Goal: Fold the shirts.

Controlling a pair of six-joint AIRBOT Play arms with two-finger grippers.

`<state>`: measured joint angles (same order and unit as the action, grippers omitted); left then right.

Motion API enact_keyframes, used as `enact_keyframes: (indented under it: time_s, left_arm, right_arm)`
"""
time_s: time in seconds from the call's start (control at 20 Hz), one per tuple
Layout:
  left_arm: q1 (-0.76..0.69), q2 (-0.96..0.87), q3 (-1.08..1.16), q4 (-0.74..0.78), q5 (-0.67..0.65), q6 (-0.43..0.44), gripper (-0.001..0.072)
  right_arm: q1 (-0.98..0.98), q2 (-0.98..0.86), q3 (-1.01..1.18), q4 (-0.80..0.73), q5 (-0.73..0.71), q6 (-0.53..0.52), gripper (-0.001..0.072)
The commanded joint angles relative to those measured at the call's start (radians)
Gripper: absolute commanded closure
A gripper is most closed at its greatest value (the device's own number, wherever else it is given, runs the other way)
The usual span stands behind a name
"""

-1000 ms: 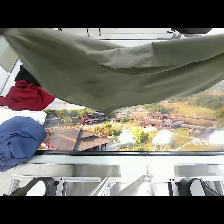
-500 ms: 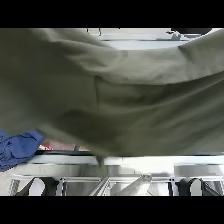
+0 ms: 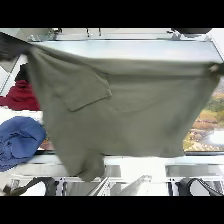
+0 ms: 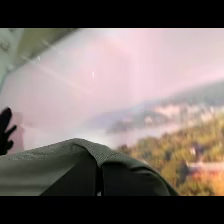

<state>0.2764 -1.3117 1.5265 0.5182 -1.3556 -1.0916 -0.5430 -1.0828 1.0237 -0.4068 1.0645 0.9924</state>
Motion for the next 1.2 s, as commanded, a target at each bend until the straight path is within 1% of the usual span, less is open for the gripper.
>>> enact_keyframes:
  time_s: [0.0, 0.1, 0.15, 0.2, 0.4, 0.55, 0.65, 0.75, 0.8, 0.9, 0.95, 1.15]
  left_arm:
    - [-0.089, -0.309, 0.018, 0.083, 0.141, 0.045, 0.0689]
    - [-0.093, -0.502, 0.129, 0.082, 0.14, 0.047, 0.069]
    - [-0.093, -0.582, 0.19, 0.082, 0.138, 0.046, 0.069]
    - [-0.093, -0.657, 0.253, 0.082, 0.141, 0.043, 0.0691]
    - [-0.087, -0.82, 0.425, 0.082, 0.177, 0.043, 0.0691]
    - [-0.098, -0.887, 0.526, 0.085, 0.171, 0.043, 0.0691]
    - [-0.097, -0.889, 0.519, 0.105, 0.198, 0.048, 0.0691]
    - [-0.097, -0.888, 0.5, 0.155, 0.208, 0.055, 0.0691]
    - [-0.097, -0.888, 0.489, 0.173, 0.2, 0.058, 0.0691]
    - [-0.097, -0.888, 0.477, 0.173, 0.163, 0.098, 0.0692]
    - [-0.097, -0.888, 0.477, 0.174, 0.158, 0.099, 0.0692]
    - [-0.097, -0.888, 0.477, 0.172, 0.15, 0.1, 0.0691]
  right_arm:
    - [0.026, -0.296, -0.037, 0.061, -0.046, -0.125, 0.0696]
    - [0.028, -0.449, -0.031, 0.182, -0.081, -0.249, 0.0696]
    - [0.029, -0.52, -0.011, 0.22, -0.091, -0.295, 0.0697]
    - [0.029, -0.58, 0.023, 0.233, -0.092, -0.315, 0.0696]
    - [0.034, -0.759, 0.232, 0.228, -0.092, -0.315, 0.0696]
    - [0.05, -0.816, 0.336, 0.204, -0.092, -0.308, 0.0697]
    - [0.052, -0.819, 0.343, 0.166, -0.096, -0.285, 0.0696]
    - [0.052, -0.819, 0.343, 0.066, -0.097, -0.249, 0.0696]
    - [0.053, -0.819, 0.343, 0.01, -0.095, -0.222, 0.0697]
    - [0.06, -0.819, 0.342, -0.1, -0.096, -0.176, 0.0696]
    - [0.061, -0.819, 0.342, -0.132, -0.095, -0.176, 0.0696]
    - [0.069, -0.819, 0.341, -0.14, -0.1, -0.179, 0.0696]
